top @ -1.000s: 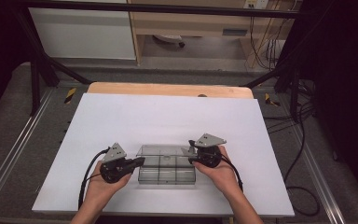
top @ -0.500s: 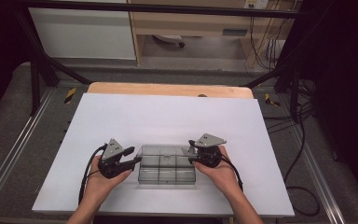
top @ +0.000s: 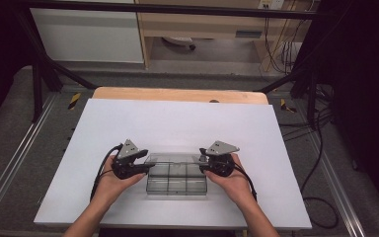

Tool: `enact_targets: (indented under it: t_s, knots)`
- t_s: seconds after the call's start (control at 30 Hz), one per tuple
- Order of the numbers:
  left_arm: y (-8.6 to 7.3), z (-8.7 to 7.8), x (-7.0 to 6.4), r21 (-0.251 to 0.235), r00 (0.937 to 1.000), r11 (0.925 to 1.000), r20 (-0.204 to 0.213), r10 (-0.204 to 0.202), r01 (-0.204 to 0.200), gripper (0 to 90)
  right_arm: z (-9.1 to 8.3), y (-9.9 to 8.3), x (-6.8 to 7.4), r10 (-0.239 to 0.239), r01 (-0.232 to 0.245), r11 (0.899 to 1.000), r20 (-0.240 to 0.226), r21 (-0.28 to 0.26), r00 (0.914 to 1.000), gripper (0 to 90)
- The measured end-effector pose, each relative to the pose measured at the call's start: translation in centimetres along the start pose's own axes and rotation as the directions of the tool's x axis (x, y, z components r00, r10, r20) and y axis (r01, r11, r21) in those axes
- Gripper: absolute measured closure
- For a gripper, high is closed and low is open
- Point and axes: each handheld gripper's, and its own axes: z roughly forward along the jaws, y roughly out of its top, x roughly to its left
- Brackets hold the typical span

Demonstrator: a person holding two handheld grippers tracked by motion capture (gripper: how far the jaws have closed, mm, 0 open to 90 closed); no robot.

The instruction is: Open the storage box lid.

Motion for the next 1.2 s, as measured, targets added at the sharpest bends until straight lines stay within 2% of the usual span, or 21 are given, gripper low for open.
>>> enact_targets:
  t_s: [0.1,0.33,0.7,0.9,0.93,1.0,1.2]
  knots:
    - [0.2,0.3,0.0,-0.01,0.9999,0.9999,0.017,-0.002,0.002,47.2,0.0,0.1,0.0,-0.003,0.003,1.0,0.001,0.003,1.0,56.8]
    - [0.6,0.6,0.1,-0.019,0.9998,0.9998,0.018,-0.001,0.001,47.8,0.0,0.3,-0.1,-0.004,0.004,1.0,0.001,0.011,1.0,57.7]
    - [1.3,0.8,0.1,-0.011,0.9996,0.9999,0.024,0.012,-0.012,55.2,-0.3,0.6,-0.2,-0.005,0.005,1.0,0.007,0.016,1.0,60.6]
    - [1.4,0.8,0.2,-0.014,0.9995,0.9999,0.03,0.001,-0.001,56.4,-0.3,0.7,-0.4,0.002,-0.002,1.0,0.006,0.014,1.0,61.4]
    - [1.4,0.8,0.1,-0.025,0.9994,0.9996,0.031,-0.013,0.014,56.5,-0.3,0.7,-0.4,0.002,-0.002,1.0,0.006,0.014,1.0,61.5]
    - [1.4,0.8,0.2,-0.014,0.9997,0.9999,0.026,0.0,0.001,57.0,-0.4,0.7,-0.4,0.003,-0.003,1.0,0.007,0.014,1.0,61.9]
    - [1.5,0.8,0.2,-0.017,0.9998,0.9998,0.02,-0.009,0.009,58.3,-0.4,0.7,-0.5,0.009,-0.009,1.0,0.007,0.011,0.9999,62.5]
